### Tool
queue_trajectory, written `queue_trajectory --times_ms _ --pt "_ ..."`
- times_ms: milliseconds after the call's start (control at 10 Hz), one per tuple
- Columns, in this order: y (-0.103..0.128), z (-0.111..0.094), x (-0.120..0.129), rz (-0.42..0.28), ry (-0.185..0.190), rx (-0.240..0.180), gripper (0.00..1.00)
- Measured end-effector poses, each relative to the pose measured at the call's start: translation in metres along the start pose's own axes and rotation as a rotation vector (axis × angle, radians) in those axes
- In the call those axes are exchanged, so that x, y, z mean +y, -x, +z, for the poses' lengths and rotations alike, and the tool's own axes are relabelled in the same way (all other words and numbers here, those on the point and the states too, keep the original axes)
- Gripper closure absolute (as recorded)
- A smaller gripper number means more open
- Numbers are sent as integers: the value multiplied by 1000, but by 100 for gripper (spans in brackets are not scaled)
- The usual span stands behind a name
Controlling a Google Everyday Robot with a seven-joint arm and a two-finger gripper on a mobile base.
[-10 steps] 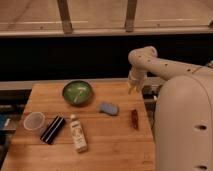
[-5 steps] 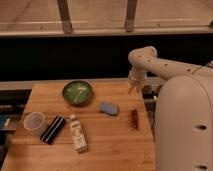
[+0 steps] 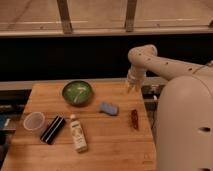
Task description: Wipe the white sponge on the table
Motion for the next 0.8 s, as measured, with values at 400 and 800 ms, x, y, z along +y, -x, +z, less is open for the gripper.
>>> queue_trajectory --times_ms 400,800 --pt "15 14 57 -123 25 53 59" --pt "8 26 67 -172 8 94 59"
